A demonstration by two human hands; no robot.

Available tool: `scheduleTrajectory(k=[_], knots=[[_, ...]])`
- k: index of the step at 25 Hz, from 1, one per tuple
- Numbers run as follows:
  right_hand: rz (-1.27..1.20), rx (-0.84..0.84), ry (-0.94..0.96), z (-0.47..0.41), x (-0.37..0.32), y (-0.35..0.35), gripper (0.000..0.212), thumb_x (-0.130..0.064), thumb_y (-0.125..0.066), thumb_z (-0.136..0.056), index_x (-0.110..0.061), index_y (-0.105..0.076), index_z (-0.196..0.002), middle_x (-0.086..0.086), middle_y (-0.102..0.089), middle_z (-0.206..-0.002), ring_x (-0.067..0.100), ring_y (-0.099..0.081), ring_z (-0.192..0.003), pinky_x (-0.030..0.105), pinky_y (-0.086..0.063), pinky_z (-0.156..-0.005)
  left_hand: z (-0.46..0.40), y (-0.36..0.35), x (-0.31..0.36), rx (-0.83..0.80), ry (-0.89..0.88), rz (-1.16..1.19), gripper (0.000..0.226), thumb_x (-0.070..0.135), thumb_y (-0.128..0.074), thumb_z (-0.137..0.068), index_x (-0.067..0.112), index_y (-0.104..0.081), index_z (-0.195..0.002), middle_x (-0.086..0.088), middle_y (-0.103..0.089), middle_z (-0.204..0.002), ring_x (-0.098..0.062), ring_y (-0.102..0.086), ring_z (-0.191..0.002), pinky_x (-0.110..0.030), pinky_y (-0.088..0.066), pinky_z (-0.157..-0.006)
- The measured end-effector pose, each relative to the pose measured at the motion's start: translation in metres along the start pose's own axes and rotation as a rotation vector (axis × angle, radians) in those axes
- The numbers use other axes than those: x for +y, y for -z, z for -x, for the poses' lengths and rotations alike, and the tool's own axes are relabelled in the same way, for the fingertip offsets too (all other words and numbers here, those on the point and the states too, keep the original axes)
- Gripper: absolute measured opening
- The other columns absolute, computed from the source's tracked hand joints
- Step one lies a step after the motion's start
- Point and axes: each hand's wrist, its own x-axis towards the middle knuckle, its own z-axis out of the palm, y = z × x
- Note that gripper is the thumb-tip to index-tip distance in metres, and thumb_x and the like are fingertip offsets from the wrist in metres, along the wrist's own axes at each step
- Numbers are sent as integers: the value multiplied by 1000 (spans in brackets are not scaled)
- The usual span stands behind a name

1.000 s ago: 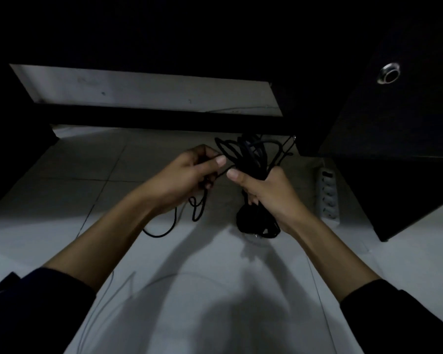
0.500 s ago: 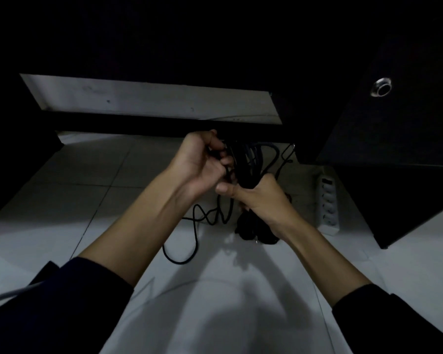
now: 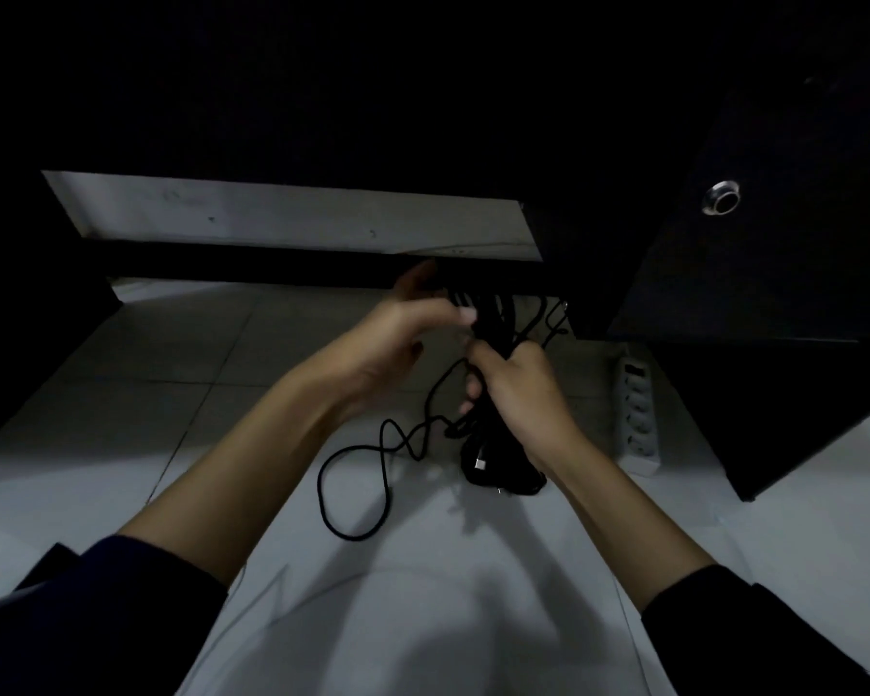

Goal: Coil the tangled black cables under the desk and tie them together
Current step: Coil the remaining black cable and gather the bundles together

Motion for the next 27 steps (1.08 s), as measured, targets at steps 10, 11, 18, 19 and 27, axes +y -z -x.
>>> scheduleTrajectory(k=[10, 11, 18, 19, 27], knots=[[734, 150, 438, 13, -5, -14, 19, -4, -52, -89, -1, -60, -106, 13, -67, -89, 28, -65, -78, 39, -52, -64, 8, -29, -10, 61, 33, 100, 27, 37, -63, -89, 11, -66, -94, -3, -71, -90, -14, -68, -91, -26, -53, -80], [702, 148, 447, 13, -5, -13, 22, -6, -55, -89, -1, -60, -110, 12, -68, -89, 27, -65, -78, 40, -53, -64, 8, -32, -11, 96, 29, 117, 27, 35, -63, -90, 9, -66, -95, -4, -69, -88, -14, -67, -89, -26, -52, -79], [387, -14, 267, 17, -2, -6, 27, -25, -71, -79, -20, -61, -103, -2, -71, -88, 14, -68, -81, 39, -58, -69, 6, -32, -6, 163, 6, 187, 20, 25, -55, -95, 15, -72, -88, 6, -73, -86, -4, -66, -80, -11, -51, -65], [304, -56, 227, 16, 0, -5, 20, -22, -73, -79, -22, -63, -96, -4, -71, -86, 11, -69, -80, 37, -58, -70, 7, -32, -5, 155, -1, 182, 22, 24, -54, -95, 12, -70, -86, 7, -72, -81, -5, -65, -76, -12, -50, -61], [50, -369, 173, 13, 6, 11, 10, -3, -67, -85, -10, -64, -90, 2, -69, -78, 15, -68, -76, 30, -53, -71, 8, -28, -2, -36, 2, 256, 26, 23, -47, -98, 7, -59, -83, -11, -74, -105, -24, -68, -105, -27, -54, -86]])
